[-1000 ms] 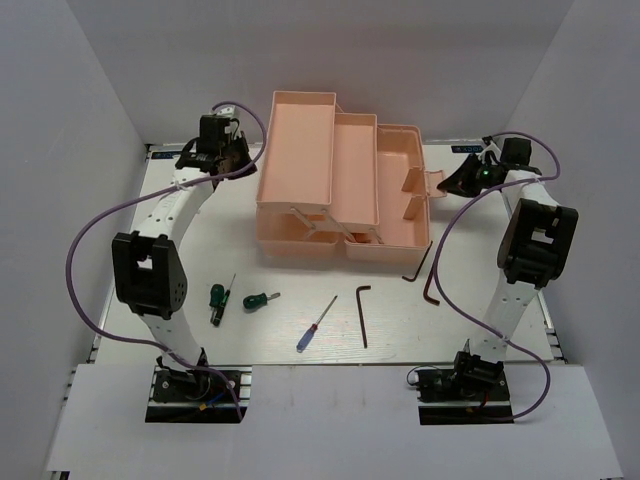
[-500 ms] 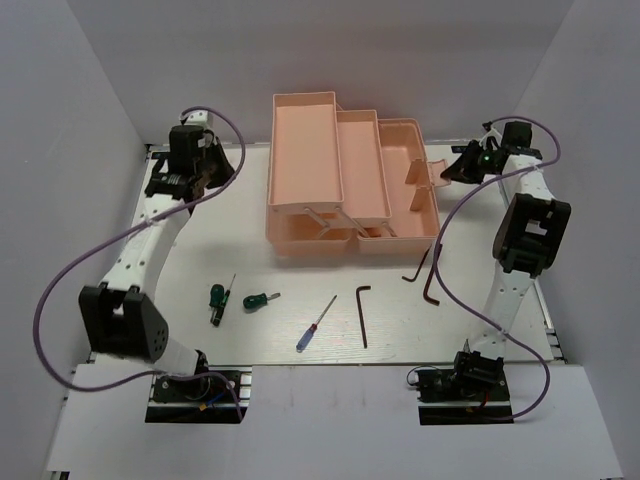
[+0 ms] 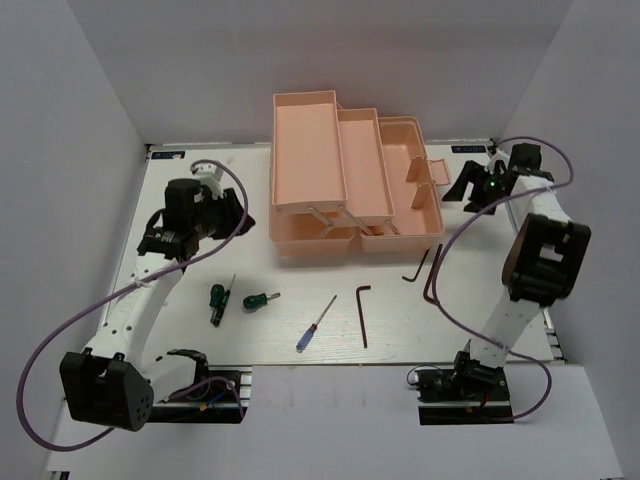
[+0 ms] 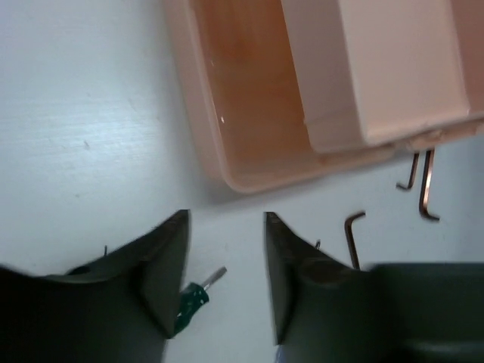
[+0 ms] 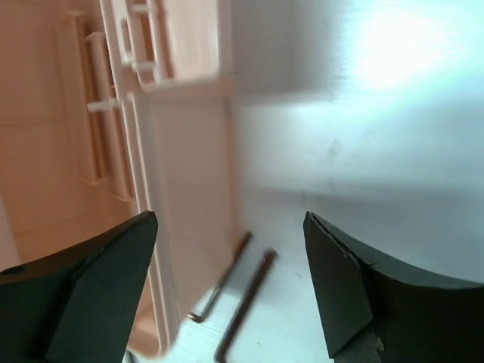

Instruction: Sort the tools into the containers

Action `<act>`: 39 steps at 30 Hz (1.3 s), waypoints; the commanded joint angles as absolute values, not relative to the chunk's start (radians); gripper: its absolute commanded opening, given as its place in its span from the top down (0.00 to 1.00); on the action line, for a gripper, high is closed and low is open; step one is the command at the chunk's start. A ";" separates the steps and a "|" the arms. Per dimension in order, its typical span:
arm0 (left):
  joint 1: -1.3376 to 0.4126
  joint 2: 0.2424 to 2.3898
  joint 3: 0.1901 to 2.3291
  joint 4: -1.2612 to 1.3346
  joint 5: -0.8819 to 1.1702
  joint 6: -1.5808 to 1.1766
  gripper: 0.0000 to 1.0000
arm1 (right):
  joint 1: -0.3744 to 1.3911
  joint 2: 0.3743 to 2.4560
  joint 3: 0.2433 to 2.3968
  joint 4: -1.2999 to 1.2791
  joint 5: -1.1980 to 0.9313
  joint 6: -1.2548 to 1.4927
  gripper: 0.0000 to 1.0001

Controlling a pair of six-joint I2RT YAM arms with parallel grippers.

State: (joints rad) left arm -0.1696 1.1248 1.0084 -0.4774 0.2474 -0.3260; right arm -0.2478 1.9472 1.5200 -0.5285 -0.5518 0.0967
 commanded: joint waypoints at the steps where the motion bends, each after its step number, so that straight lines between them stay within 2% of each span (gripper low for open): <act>1: -0.190 1.109 0.956 -0.465 0.406 -0.286 0.51 | -0.255 1.678 1.396 -0.489 -0.318 -0.047 0.15; 2: -0.205 1.109 0.947 -0.474 0.419 -0.273 0.57 | -0.255 1.649 1.367 -0.512 -0.283 -0.104 0.20; 3: -0.206 1.109 0.936 -0.489 0.419 -0.250 0.64 | -0.259 1.590 1.268 -0.520 -0.288 -0.126 0.70; 4: -0.224 1.109 0.936 -0.489 0.419 -0.239 0.78 | -0.262 1.563 1.228 -0.543 -0.293 -0.147 0.99; 7: -0.305 1.123 0.916 -0.503 0.443 -0.230 0.87 | -0.247 1.404 1.017 -0.569 -0.359 -0.228 1.00; 10: -0.369 1.181 0.907 -0.491 0.454 -0.221 0.86 | -0.200 1.324 0.867 -0.565 -0.364 -0.236 0.99; 12: -0.448 1.215 0.897 -0.491 0.454 -0.212 0.77 | -0.161 1.292 0.821 -0.548 -0.329 -0.201 0.92; 14: -0.506 1.252 0.897 -0.482 0.422 -0.203 0.66 | -0.124 1.299 0.793 -0.545 -0.295 -0.157 0.75; 16: -0.589 1.252 0.897 -0.471 0.379 -0.202 0.57 | -0.097 1.328 0.785 -0.537 -0.284 -0.129 0.70; 17: -0.613 1.237 0.888 -0.451 0.364 -0.193 0.54 | -0.089 1.335 0.778 -0.516 -0.252 -0.091 0.63; 18: -0.658 1.227 0.888 -0.442 0.348 -0.193 0.48 | -0.084 1.350 0.775 -0.508 -0.242 -0.080 0.61; 21: -0.718 1.180 0.855 -0.387 0.325 -0.193 0.42 | -0.061 1.370 0.776 -0.459 -0.212 -0.028 0.56; 28: -0.796 1.114 0.830 -0.287 0.201 -0.227 0.41 | -0.003 1.477 0.807 -0.403 -0.121 0.100 0.56; 33: -0.859 1.176 0.830 -0.242 0.086 -0.297 0.41 | 0.066 1.497 0.793 -0.374 -0.023 0.135 0.57; 36: -0.908 1.219 0.810 -0.209 0.029 -0.331 0.41 | 0.081 1.502 0.776 -0.388 0.057 0.137 0.68; 37: -0.920 1.247 0.810 -0.193 0.017 -0.353 0.41 | 0.083 1.499 0.772 -0.411 0.089 0.140 0.79; 39: -0.959 1.273 0.810 -0.181 -0.029 -0.371 0.41 | 0.081 1.490 0.767 -0.446 0.094 0.141 0.88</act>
